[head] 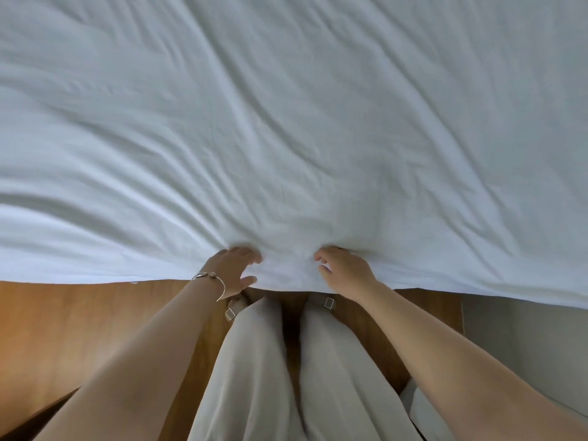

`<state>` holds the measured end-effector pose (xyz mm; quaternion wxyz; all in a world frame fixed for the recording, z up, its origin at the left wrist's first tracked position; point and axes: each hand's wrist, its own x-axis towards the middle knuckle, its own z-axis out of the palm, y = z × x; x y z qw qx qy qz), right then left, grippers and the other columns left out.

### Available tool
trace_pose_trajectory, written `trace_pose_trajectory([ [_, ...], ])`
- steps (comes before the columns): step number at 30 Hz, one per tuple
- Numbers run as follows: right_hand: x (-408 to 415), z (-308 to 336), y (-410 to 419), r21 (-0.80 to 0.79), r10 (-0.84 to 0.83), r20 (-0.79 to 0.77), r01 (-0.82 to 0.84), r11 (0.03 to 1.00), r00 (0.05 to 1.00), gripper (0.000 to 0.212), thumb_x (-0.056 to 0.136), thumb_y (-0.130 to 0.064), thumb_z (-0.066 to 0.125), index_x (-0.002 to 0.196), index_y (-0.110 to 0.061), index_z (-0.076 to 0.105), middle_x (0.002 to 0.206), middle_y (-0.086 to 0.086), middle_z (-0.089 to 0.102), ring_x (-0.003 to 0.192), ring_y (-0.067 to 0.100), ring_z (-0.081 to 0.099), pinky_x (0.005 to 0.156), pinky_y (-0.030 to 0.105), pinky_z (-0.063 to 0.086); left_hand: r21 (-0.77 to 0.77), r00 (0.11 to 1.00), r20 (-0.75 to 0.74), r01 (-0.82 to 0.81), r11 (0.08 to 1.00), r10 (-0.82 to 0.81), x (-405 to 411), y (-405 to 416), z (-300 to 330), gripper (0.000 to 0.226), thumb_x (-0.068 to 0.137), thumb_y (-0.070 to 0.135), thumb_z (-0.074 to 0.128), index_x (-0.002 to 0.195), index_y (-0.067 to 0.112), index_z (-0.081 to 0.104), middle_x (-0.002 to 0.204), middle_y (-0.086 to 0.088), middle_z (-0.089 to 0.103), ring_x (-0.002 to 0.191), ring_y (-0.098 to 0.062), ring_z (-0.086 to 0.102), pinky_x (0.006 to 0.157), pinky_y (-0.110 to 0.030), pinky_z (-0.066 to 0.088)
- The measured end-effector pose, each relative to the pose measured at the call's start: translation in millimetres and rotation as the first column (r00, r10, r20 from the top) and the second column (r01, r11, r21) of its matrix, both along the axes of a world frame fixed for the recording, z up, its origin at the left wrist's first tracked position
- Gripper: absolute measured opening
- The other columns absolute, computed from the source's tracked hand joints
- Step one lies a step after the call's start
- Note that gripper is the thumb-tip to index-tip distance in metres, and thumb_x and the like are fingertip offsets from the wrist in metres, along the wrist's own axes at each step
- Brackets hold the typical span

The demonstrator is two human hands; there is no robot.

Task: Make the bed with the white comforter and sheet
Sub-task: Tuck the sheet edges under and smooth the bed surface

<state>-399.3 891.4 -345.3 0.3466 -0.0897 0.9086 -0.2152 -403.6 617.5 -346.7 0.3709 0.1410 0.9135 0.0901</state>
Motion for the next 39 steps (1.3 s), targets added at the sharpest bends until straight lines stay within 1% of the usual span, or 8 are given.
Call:
trace_pose_trajectory([
  [7, -10.1, -2.3, -137.5, -0.103, 0.133, -0.011, -0.133, 0.986, 0.991, 0.035, 0.098, -0.025, 0.046, 0.133, -0.030, 0.051, 0.137, -0.010, 0.050, 0.129, 0.012, 0.042, 0.099, 0.034, 0.041, -0.263, 0.994, -0.035, 0.092, 0.960, -0.105, 21.2, -137.8, -5.9, 0.057, 0.091, 0.039, 0.056, 0.143, 0.030, 0.033, 0.149, 0.010, 0.031, 0.137, -0.014, 0.029, 0.110, -0.028, 0.024],
  [12, -7.5, -6.6, -262.2, -0.120, 0.215, -0.015, -0.216, 0.969, 0.976, 0.045, 0.092, -0.040, 0.057, 0.135, -0.031, 0.047, 0.136, -0.010, 0.046, 0.128, 0.013, 0.041, 0.100, 0.034, 0.038, -0.293, 0.950, -0.283, 0.043, 0.955, -0.129, 27.4, -257.1, -10.4, 0.079, 0.052, 0.023, 0.090, 0.124, 0.024, 0.061, 0.122, 0.000, 0.060, 0.114, -0.025, 0.056, 0.092, -0.037, 0.046],
  [18, -5.2, -27.3, -381.2, 0.297, 0.321, -0.173, -0.261, 0.918, 0.931, 0.083, 0.073, -0.050, 0.075, 0.137, -0.023, 0.031, 0.136, 0.007, 0.038, 0.124, 0.032, 0.039, 0.099, 0.042, 0.034, -0.149, 0.913, -0.408, -0.090, 0.985, 0.022, 18.1, -335.7, -24.0, 0.079, 0.047, 0.022, 0.092, 0.117, 0.021, 0.056, 0.114, -0.004, 0.056, 0.110, -0.025, 0.046, 0.081, -0.039, 0.049],
  [25, -13.3, -28.0, -392.7, 0.256, 0.244, -0.320, -0.165, 0.953, 0.915, 0.014, 0.088, -0.022, 0.070, 0.097, -0.012, 0.067, 0.097, 0.005, 0.066, 0.094, 0.026, 0.062, 0.077, 0.034, 0.046, 0.203, 0.886, -0.384, -0.195, 0.960, 0.261, -5.1, -362.4, -32.9, 0.021, 0.062, 0.025, 0.088, 0.070, 0.015, 0.071, 0.080, 0.002, 0.066, 0.085, -0.029, 0.061, 0.073, -0.031, 0.045],
  [28, -7.9, -21.1, -390.3, 0.160, 0.093, -0.401, -0.030, 0.987, 0.911, 0.018, 0.079, -0.017, 0.080, 0.073, -0.013, 0.063, 0.070, 0.000, 0.063, 0.068, 0.024, 0.062, 0.063, 0.030, 0.043, 0.213, 0.903, -0.338, -0.201, 0.956, 0.265, -6.2, -368.2, -23.0, 0.021, 0.073, 0.038, 0.080, 0.078, 0.018, 0.075, 0.087, 0.007, 0.070, 0.091, -0.021, 0.062, 0.079, -0.023, 0.031],
  [31, 7.2, -14.3, -389.9, 0.097, -0.021, -0.305, 0.053, 0.994, 0.952, 0.002, 0.095, -0.013, 0.055, 0.096, -0.014, 0.057, 0.088, -0.002, 0.064, 0.086, 0.022, 0.060, 0.059, 0.030, 0.038, 0.141, 0.910, -0.183, -0.351, 0.926, 0.373, -1.1, -369.3, -7.5, 0.022, 0.080, 0.049, 0.070, 0.089, 0.029, 0.073, 0.095, 0.015, 0.067, 0.094, -0.010, 0.059, 0.076, -0.020, 0.035],
  [35, 49.3, -27.5, -403.2, 0.170, 0.283, 0.137, -0.304, 0.937, 0.949, 0.024, 0.093, -0.011, 0.045, 0.112, -0.023, 0.053, 0.111, 0.002, 0.061, 0.106, 0.027, 0.059, 0.070, 0.030, 0.037, -0.098, 0.985, 0.086, -0.138, 0.986, 0.147, 23.1, -371.0, -5.0, 0.022, 0.083, 0.050, 0.067, 0.095, 0.032, 0.070, 0.104, 0.013, 0.066, 0.102, -0.011, 0.059, 0.083, -0.022, 0.042],
  [39, 31.0, -29.6, -417.7, 0.182, 0.336, 0.243, -0.383, 0.906, 0.910, 0.016, 0.091, -0.012, 0.045, 0.085, -0.026, 0.051, 0.078, -0.004, 0.046, 0.089, 0.024, 0.053, 0.067, 0.029, 0.029, -0.108, 0.980, 0.176, -0.079, 0.991, 0.097, 18.0, -373.9, -10.2, 0.017, 0.081, 0.046, 0.067, 0.087, 0.029, 0.069, 0.101, 0.009, 0.067, 0.098, -0.015, 0.061, 0.082, -0.026, 0.048],
])
